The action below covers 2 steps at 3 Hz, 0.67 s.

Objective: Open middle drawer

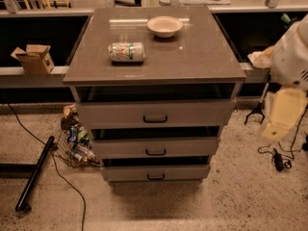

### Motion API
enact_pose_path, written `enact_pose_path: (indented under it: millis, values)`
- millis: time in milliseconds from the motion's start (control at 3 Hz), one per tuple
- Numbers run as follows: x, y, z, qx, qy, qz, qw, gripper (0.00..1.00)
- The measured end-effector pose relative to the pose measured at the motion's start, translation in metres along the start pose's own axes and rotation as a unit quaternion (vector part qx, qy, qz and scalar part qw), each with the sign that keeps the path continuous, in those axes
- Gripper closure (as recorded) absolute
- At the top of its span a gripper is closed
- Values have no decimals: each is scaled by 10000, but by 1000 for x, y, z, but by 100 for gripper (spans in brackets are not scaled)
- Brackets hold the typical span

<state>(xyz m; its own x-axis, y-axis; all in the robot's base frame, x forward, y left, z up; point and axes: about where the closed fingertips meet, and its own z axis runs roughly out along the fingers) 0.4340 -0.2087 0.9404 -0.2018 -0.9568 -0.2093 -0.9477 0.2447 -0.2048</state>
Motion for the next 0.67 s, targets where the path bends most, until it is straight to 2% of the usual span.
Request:
enact_pose_path:
  millis: [333, 667]
  values:
    - [-5, 32, 76, -558, -194, -180, 9981, 0]
    - [-9, 66, 159, -1122, -519, -52, 9923, 0]
